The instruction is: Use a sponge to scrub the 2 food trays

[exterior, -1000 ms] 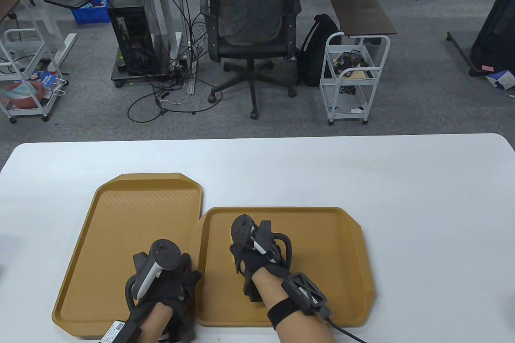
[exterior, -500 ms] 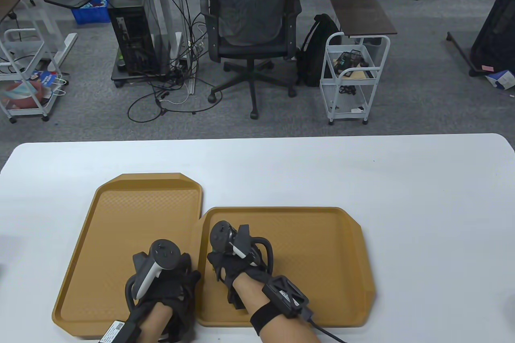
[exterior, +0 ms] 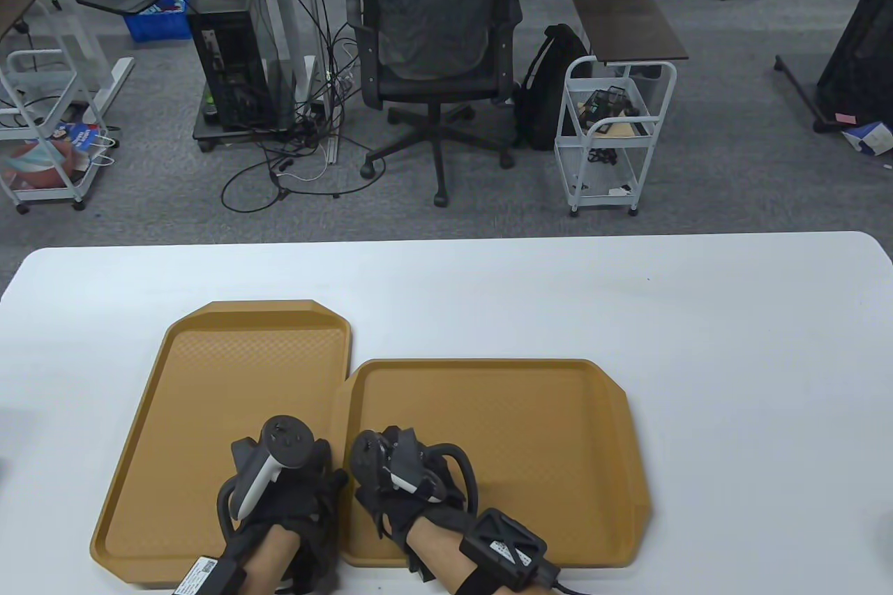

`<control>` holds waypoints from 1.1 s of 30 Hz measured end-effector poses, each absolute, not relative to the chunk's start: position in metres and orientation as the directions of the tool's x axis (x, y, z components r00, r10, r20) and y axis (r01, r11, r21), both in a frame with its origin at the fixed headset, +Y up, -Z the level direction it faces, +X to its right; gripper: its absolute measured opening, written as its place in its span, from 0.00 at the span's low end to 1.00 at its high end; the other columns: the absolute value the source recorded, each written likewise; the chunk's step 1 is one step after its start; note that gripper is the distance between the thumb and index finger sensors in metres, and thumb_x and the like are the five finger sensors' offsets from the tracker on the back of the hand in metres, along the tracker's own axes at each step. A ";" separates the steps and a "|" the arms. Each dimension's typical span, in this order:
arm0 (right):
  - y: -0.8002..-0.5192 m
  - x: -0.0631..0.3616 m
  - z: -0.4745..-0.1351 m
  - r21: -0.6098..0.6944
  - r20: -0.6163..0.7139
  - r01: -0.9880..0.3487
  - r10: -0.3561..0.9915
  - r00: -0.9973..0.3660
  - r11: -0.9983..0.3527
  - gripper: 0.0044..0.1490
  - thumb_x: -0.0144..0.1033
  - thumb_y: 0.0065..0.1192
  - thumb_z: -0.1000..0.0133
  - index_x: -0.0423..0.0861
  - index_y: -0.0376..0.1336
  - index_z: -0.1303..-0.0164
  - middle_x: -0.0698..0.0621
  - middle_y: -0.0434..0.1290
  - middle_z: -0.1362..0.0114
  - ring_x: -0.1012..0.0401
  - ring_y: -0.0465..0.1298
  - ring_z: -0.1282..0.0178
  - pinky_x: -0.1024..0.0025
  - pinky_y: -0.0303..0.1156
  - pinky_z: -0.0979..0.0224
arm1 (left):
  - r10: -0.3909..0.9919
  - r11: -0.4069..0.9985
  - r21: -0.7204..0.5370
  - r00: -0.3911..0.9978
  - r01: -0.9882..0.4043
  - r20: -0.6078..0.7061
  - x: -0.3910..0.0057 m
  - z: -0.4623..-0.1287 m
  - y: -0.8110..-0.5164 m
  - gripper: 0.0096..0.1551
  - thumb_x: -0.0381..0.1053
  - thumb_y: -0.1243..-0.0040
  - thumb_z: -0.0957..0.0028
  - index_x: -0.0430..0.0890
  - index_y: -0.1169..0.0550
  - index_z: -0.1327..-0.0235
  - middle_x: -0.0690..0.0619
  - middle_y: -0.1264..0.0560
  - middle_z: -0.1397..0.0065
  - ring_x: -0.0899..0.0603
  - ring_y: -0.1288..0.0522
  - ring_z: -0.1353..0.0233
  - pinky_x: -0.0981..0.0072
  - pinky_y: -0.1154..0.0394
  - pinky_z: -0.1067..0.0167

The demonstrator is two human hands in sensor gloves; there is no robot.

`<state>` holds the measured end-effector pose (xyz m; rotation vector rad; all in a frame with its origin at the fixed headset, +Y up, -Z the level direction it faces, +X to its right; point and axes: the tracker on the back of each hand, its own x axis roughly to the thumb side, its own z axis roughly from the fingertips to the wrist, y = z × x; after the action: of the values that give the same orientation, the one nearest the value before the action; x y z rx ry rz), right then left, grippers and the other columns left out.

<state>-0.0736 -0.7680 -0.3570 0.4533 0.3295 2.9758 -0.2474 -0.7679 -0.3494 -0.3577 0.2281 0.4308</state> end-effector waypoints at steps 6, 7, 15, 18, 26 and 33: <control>-0.766 -0.038 -0.353 0.222 0.252 -0.051 0.108 -0.962 -0.974 0.50 0.55 0.70 0.49 0.47 0.54 0.21 0.42 0.54 0.17 0.46 0.73 0.42 0.48 0.75 0.37 | 0.366 0.847 -0.289 0.884 -0.446 -0.290 -0.247 -0.349 -0.768 0.40 0.61 0.35 0.52 0.52 0.30 0.25 0.52 0.16 0.50 0.43 0.17 0.54 0.48 0.25 0.41; -0.766 -0.030 -0.352 0.221 0.243 -0.047 0.101 -0.965 -0.974 0.50 0.55 0.70 0.49 0.48 0.54 0.21 0.42 0.54 0.17 0.46 0.73 0.41 0.48 0.75 0.36 | 0.365 0.848 -0.289 0.885 -0.445 -0.290 -0.247 -0.349 -0.768 0.40 0.61 0.35 0.52 0.52 0.30 0.25 0.52 0.16 0.50 0.43 0.17 0.54 0.48 0.25 0.41; -0.763 0.044 -0.349 0.224 0.146 -0.011 0.045 -0.988 -0.975 0.49 0.55 0.70 0.49 0.48 0.54 0.21 0.43 0.54 0.16 0.43 0.73 0.35 0.46 0.74 0.34 | 0.364 0.849 -0.288 0.885 -0.444 -0.289 -0.247 -0.349 -0.768 0.40 0.61 0.35 0.52 0.52 0.30 0.25 0.52 0.16 0.50 0.43 0.17 0.54 0.48 0.25 0.41; -0.763 0.070 -0.350 0.231 0.105 -0.012 0.037 -0.994 -0.973 0.49 0.54 0.70 0.49 0.49 0.54 0.20 0.43 0.54 0.16 0.43 0.72 0.33 0.45 0.73 0.33 | 0.364 0.849 -0.288 0.885 -0.444 -0.289 -0.247 -0.349 -0.768 0.40 0.61 0.35 0.52 0.52 0.30 0.25 0.52 0.16 0.50 0.43 0.17 0.54 0.48 0.25 0.41; -0.761 0.131 -0.348 0.247 0.000 -0.022 0.022 -1.000 -0.969 0.49 0.53 0.71 0.49 0.49 0.54 0.20 0.43 0.54 0.16 0.42 0.72 0.31 0.44 0.73 0.31 | 0.364 0.849 -0.288 0.885 -0.444 -0.289 -0.247 -0.349 -0.768 0.40 0.61 0.35 0.52 0.52 0.30 0.25 0.52 0.16 0.50 0.43 0.17 0.55 0.48 0.25 0.41; -0.759 0.149 -0.344 0.271 -0.035 0.030 -0.041 -0.999 -0.962 0.48 0.50 0.72 0.49 0.49 0.54 0.20 0.43 0.54 0.16 0.42 0.73 0.30 0.50 0.73 0.33 | 0.364 0.849 -0.288 0.885 -0.444 -0.289 -0.247 -0.349 -0.768 0.40 0.61 0.35 0.52 0.52 0.30 0.25 0.52 0.16 0.50 0.43 0.17 0.55 0.48 0.25 0.41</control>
<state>0.1492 -0.7589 -0.3444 -0.0642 0.4333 3.1467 -0.2471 -0.7680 -0.3494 -0.3572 0.2286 0.4297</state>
